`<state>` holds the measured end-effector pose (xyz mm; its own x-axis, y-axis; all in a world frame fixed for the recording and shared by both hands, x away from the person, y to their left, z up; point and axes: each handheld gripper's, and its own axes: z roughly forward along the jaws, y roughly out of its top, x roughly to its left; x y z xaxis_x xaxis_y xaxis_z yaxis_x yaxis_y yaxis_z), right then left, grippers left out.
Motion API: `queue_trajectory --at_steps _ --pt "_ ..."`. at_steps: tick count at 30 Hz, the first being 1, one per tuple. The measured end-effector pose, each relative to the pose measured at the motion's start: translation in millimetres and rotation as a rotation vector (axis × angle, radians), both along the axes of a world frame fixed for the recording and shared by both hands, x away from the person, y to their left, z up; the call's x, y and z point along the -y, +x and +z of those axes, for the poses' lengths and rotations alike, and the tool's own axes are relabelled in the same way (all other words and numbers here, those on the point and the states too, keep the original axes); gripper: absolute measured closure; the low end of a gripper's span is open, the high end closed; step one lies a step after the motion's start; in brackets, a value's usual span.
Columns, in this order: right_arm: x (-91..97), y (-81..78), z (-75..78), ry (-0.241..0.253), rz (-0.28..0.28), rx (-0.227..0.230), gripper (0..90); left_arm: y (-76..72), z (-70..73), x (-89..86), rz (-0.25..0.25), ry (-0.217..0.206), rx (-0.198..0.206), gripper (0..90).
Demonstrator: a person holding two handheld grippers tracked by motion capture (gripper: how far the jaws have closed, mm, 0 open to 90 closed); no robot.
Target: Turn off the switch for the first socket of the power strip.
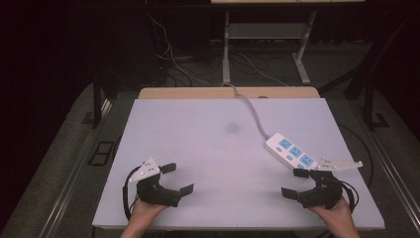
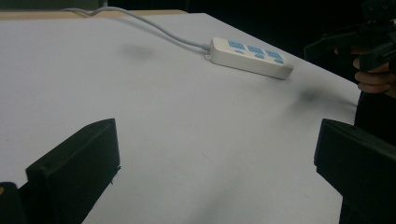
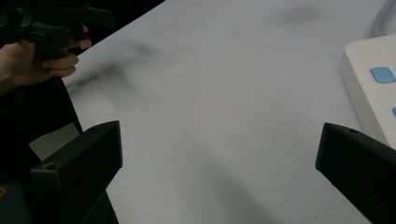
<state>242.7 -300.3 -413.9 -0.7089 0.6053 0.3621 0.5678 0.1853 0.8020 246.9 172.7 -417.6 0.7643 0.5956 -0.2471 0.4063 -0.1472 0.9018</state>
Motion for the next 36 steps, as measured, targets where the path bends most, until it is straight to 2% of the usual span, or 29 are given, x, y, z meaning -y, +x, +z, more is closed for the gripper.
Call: queue_trajectory --at_steps 20,36 --pt "1.1 -0.9 -0.5 -0.011 0.013 -0.015 0.3 0.9 -1.2 -1.3 0.011 -0.015 0.000 0.2" --pt "2.5 2.3 1.4 -0.036 0.018 -0.037 0.3 2.9 -6.5 1.5 -0.004 0.026 -0.019 0.2"
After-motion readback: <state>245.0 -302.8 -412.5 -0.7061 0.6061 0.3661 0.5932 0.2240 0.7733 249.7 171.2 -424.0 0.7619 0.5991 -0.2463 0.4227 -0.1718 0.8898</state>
